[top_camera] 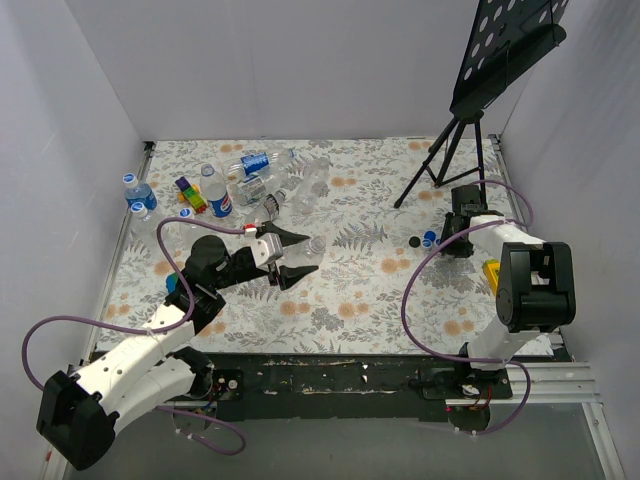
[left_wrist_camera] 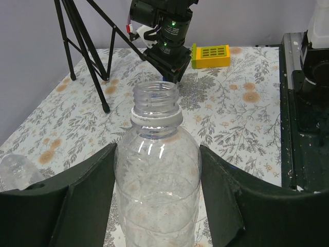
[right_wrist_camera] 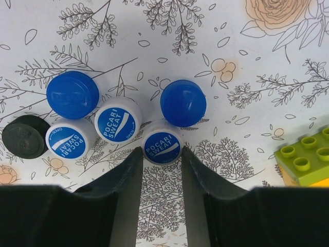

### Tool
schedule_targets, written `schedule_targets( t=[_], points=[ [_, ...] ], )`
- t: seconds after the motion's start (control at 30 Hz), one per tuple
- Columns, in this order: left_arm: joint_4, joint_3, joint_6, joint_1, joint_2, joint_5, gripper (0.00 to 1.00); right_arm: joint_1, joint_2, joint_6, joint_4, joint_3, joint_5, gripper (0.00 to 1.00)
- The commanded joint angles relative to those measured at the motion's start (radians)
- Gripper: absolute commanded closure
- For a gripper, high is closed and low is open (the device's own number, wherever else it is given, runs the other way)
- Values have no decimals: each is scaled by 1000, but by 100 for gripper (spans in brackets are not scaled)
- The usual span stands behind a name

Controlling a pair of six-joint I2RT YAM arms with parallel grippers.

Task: Screw on the bottle caps
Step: Pick up the bottle cap from the center of the board, then place the bottle cap at the center of the board.

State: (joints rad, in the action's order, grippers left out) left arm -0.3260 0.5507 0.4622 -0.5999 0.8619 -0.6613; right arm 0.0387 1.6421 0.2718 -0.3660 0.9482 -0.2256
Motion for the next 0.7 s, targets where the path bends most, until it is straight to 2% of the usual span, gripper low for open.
schedule_targets(
  t=[0.0, 0.2, 0.47, 0.67],
  points=[
    [16, -1, -34, -5, -34, 43, 90, 0, -33, -16, -4, 6, 28, 66],
    [15, -15, -50, -6, -132, 146, 92, 87, -132, -16, -7, -80, 106, 69],
    [-21, -38, -34, 5, -224, 265, 93, 387, -156, -3, -48, -55, 138, 68],
    [-44, -54, -19, 3, -192, 178, 93, 614, -97, 3, -77, -2, 121, 68]
  ],
)
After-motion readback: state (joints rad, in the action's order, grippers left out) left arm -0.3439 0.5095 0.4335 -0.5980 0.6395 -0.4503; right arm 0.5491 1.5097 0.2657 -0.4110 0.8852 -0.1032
